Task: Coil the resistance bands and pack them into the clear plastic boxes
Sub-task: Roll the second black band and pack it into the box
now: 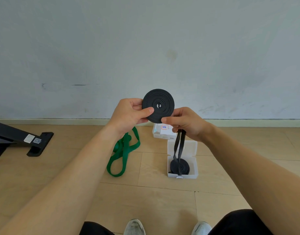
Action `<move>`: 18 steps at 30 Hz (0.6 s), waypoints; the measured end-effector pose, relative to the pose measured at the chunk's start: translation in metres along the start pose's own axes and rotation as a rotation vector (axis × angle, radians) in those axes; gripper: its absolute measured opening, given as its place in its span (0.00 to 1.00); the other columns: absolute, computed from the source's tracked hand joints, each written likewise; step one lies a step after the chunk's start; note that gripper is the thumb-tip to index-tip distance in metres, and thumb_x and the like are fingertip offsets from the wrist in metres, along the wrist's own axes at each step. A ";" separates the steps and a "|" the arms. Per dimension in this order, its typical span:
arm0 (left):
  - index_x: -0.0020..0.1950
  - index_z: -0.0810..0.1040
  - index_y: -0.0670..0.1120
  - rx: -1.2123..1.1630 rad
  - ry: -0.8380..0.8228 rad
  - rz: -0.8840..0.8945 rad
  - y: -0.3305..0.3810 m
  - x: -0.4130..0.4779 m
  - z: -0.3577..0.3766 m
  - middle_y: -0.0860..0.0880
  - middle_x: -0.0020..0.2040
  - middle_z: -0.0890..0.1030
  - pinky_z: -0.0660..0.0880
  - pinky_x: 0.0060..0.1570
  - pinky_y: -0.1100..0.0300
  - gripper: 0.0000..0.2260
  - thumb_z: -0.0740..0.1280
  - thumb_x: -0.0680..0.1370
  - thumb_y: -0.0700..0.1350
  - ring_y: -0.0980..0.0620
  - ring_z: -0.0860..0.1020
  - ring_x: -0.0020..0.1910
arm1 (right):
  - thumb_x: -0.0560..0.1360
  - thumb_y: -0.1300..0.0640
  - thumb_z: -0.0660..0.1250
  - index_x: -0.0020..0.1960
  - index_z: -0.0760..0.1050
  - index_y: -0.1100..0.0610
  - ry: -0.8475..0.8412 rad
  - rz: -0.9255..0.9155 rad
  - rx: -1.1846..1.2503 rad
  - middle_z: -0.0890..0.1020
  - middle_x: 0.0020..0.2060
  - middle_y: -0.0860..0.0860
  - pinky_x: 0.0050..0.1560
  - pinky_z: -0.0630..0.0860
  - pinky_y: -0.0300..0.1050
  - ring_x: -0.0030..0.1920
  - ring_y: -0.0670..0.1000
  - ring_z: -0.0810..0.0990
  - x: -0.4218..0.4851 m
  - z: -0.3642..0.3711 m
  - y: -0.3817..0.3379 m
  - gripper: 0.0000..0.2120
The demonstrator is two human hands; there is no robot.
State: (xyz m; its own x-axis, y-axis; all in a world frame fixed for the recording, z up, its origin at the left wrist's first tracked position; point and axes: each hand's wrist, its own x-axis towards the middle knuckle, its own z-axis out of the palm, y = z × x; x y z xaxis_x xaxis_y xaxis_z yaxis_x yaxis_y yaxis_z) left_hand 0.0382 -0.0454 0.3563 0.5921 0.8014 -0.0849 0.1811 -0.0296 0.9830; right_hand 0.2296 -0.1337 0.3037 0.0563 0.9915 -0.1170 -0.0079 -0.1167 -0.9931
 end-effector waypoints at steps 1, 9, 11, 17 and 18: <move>0.56 0.83 0.45 -0.016 0.010 0.003 0.000 0.000 0.001 0.48 0.48 0.88 0.82 0.45 0.63 0.08 0.72 0.78 0.38 0.52 0.86 0.49 | 0.76 0.63 0.72 0.27 0.76 0.52 0.013 0.008 0.028 0.67 0.25 0.44 0.36 0.62 0.42 0.30 0.48 0.63 0.000 0.002 0.000 0.21; 0.60 0.81 0.44 -0.392 0.159 -0.023 -0.021 -0.006 0.041 0.48 0.55 0.87 0.81 0.55 0.58 0.09 0.70 0.80 0.38 0.50 0.85 0.56 | 0.77 0.61 0.71 0.42 0.77 0.63 0.092 -0.022 0.187 0.62 0.26 0.47 0.34 0.63 0.42 0.28 0.47 0.61 0.000 0.012 -0.001 0.07; 0.59 0.82 0.43 -0.517 0.202 -0.062 -0.023 -0.007 0.053 0.47 0.55 0.86 0.79 0.58 0.59 0.09 0.70 0.80 0.38 0.51 0.84 0.57 | 0.77 0.61 0.72 0.36 0.77 0.59 0.127 -0.017 0.218 0.62 0.26 0.47 0.34 0.62 0.41 0.28 0.47 0.61 0.002 0.015 0.000 0.11; 0.56 0.83 0.42 -0.383 0.269 -0.026 -0.016 -0.003 0.048 0.45 0.51 0.87 0.82 0.53 0.57 0.07 0.71 0.79 0.36 0.49 0.86 0.52 | 0.78 0.56 0.72 0.37 0.76 0.59 0.121 -0.013 0.121 0.75 0.29 0.51 0.33 0.67 0.41 0.28 0.48 0.68 0.001 0.015 0.000 0.13; 0.55 0.83 0.42 -0.314 0.250 0.007 -0.012 -0.002 0.042 0.46 0.50 0.87 0.82 0.53 0.57 0.07 0.71 0.78 0.36 0.49 0.86 0.51 | 0.78 0.55 0.71 0.40 0.79 0.59 0.085 0.004 0.093 0.79 0.32 0.52 0.33 0.69 0.41 0.29 0.48 0.71 -0.001 0.012 -0.001 0.11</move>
State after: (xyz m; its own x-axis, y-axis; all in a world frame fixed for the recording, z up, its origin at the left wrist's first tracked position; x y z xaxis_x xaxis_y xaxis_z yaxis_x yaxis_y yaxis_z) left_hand 0.0679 -0.0721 0.3378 0.3759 0.9237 -0.0743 -0.0942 0.1178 0.9886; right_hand 0.2173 -0.1339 0.3047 0.1407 0.9822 -0.1245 -0.1007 -0.1109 -0.9887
